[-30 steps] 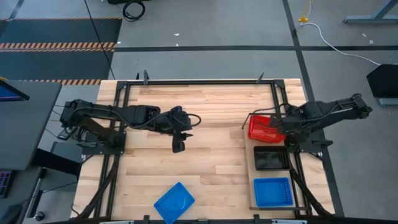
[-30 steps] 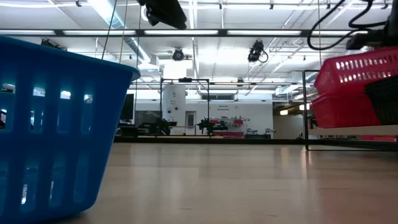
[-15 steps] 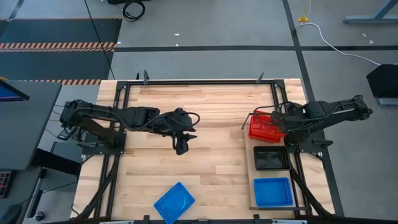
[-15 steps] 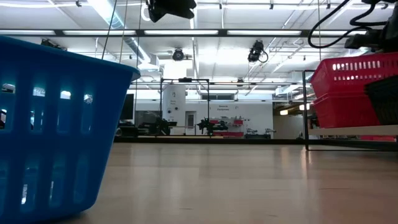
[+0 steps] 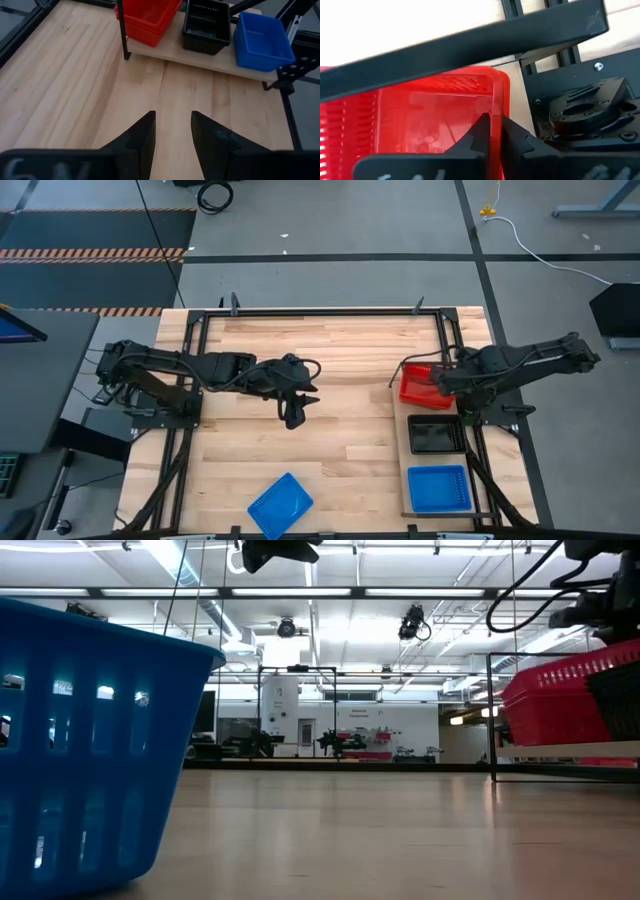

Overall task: Stack baskets on shelf by color
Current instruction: Stack the red bin on top of the red bin on the shelf

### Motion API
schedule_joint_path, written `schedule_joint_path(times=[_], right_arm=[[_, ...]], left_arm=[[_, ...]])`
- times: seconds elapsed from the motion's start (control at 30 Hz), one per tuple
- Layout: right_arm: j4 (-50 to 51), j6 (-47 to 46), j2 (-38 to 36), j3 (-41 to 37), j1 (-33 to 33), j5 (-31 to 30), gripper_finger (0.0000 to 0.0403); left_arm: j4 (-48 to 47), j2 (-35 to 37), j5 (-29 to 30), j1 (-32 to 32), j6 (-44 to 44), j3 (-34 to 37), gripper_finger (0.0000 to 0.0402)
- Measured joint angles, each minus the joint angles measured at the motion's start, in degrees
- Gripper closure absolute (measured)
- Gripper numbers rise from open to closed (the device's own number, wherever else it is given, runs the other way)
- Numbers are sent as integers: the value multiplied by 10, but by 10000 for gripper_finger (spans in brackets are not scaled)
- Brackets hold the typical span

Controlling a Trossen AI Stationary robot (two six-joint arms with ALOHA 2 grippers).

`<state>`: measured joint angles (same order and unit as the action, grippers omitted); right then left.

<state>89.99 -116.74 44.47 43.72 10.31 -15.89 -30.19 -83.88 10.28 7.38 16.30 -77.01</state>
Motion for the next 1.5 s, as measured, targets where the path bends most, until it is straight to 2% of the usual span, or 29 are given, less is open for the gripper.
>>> schedule_joint_path(times=[0.4,0.77,0.97,1.17,1.5], right_arm=[[0,75,20,0,0,54,324],[-34,90,38,0,0,91,323],[-8,100,52,0,0,107,323],[-18,101,59,0,0,100,323],[-19,221,98,0,0,110,323]], left_arm=[[-1,0,0,13,-4,0,271],[-1,0,0,16,-4,0,271],[-1,0,0,22,-2,0,271],[-1,0,0,26,0,0,271],[-1,0,0,26,0,0,271]])
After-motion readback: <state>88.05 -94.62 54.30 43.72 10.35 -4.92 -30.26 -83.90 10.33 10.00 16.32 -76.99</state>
